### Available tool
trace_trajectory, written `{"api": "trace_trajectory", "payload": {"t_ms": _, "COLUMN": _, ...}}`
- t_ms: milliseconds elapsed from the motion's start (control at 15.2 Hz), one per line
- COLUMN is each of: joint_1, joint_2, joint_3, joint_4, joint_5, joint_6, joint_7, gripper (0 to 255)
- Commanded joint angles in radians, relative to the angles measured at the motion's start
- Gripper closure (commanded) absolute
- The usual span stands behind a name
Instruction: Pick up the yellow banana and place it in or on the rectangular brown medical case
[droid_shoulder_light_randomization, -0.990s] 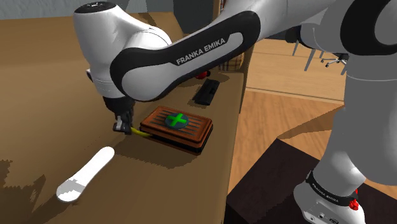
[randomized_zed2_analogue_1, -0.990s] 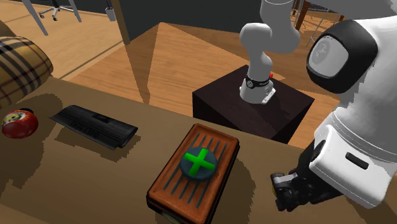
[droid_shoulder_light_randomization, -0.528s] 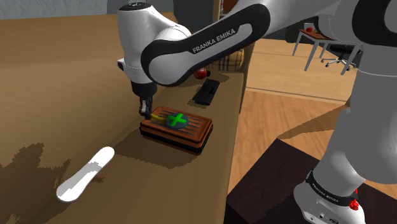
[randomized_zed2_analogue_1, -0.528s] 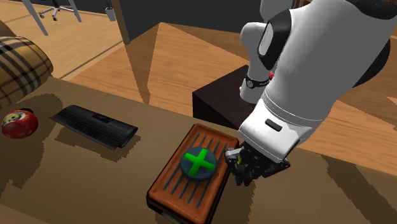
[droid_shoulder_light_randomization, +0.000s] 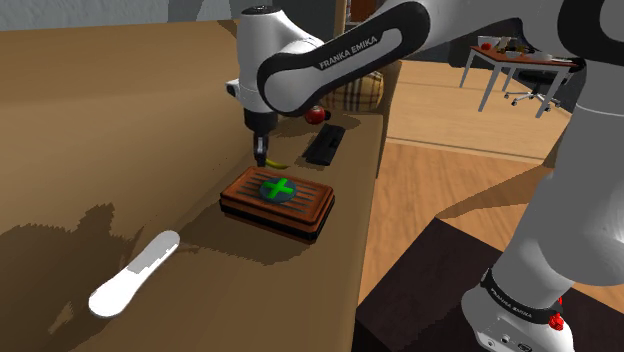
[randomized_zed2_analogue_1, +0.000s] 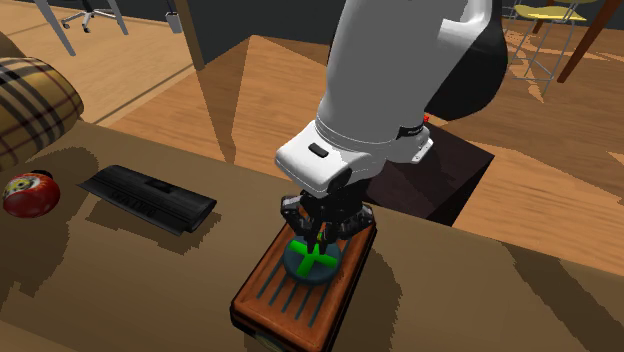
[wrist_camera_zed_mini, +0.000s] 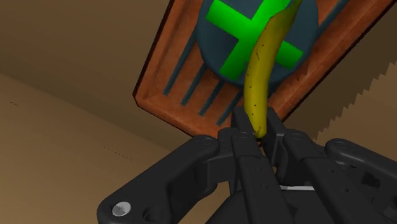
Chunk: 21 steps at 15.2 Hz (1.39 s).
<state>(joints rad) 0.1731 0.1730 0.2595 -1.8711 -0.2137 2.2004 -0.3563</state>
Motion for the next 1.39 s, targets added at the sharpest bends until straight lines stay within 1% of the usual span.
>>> {"api": "trace_trajectory", "payload": {"t_ms": 0, "joint_1": -0.011, "joint_2": 0.0, "joint_3": -0.006, "joint_4": -0.012, "joint_5": 0.003, "joint_6": 0.015, "joint_7": -0.017, "gripper": 255}}
{"api": "trace_trajectory", "payload": {"t_ms": 858, "joint_1": -0.004, "joint_2": 0.076, "joint_3": -0.02, "joint_4": -0.096, "joint_5": -0.048, "joint_6": 0.169, "joint_7": 0.032, "gripper": 255}}
{"api": "trace_trajectory", "payload": {"t_ms": 1320, "joint_1": -0.004, "joint_2": 0.076, "joint_3": -0.02, "joint_4": -0.096, "joint_5": -0.048, "joint_6": 0.169, "joint_7": 0.031, "gripper": 255}}
